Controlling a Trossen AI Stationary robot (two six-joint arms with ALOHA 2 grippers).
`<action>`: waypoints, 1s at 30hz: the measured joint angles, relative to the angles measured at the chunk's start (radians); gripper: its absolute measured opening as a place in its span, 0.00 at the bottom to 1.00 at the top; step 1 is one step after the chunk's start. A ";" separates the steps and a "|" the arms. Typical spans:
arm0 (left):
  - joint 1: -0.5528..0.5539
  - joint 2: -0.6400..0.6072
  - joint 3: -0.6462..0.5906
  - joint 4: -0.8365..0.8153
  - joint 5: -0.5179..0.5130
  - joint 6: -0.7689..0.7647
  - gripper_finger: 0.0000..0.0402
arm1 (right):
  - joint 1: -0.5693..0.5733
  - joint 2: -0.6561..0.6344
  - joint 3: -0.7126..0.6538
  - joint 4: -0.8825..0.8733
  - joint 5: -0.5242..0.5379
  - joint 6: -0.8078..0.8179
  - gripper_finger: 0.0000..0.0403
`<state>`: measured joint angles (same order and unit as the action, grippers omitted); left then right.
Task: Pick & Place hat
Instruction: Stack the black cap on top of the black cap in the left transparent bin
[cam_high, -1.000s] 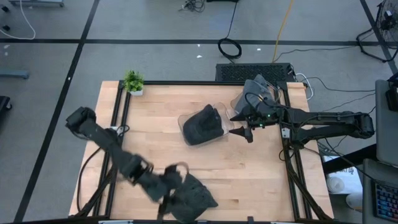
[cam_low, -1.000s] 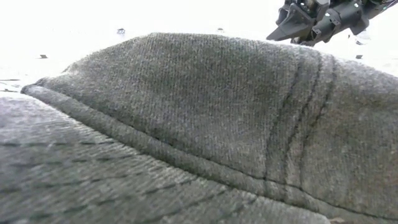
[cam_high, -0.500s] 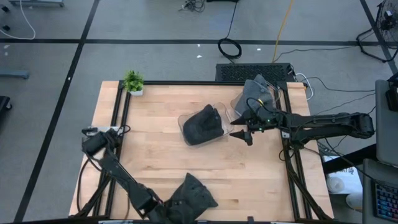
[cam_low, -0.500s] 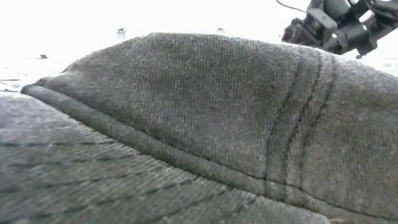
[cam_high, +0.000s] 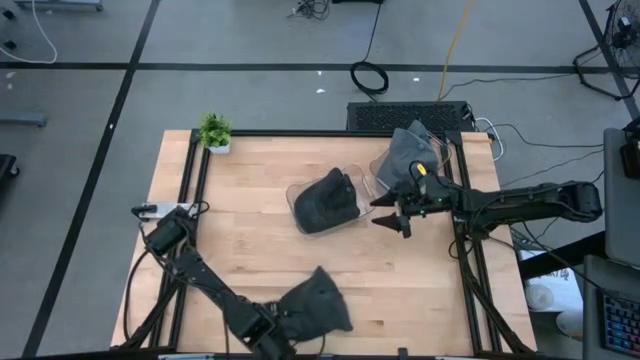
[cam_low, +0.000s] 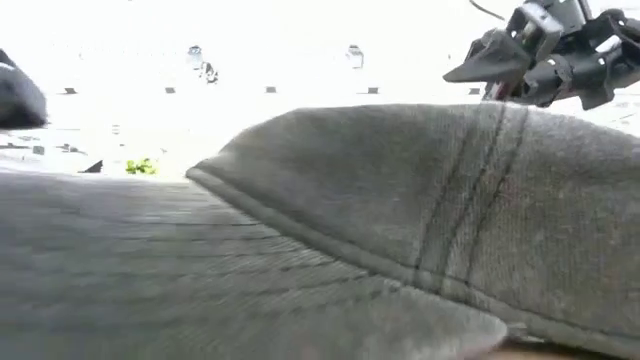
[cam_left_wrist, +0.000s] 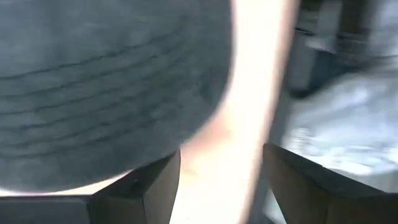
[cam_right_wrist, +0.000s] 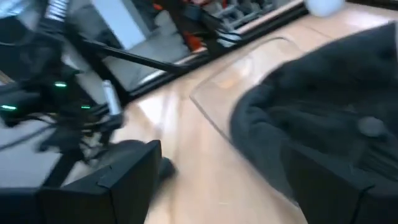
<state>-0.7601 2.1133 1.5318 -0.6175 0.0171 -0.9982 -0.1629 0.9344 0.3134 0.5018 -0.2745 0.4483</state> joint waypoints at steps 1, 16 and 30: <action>0.008 0.000 0.000 -0.024 -0.019 0.021 0.59 | 0.005 0.000 0.000 0.014 -0.019 0.009 0.79; 0.094 0.000 0.000 -0.077 -0.052 -0.237 0.59 | 0.136 0.000 0.000 0.071 -0.043 0.064 0.79; 0.072 -0.015 -0.122 0.103 -0.121 -0.588 0.59 | 0.206 0.000 0.000 0.123 -0.042 0.062 0.79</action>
<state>-0.6885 2.0985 1.4097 -0.5143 -0.1042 -1.5858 0.0430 0.9344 0.3138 0.6247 -0.3164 0.5106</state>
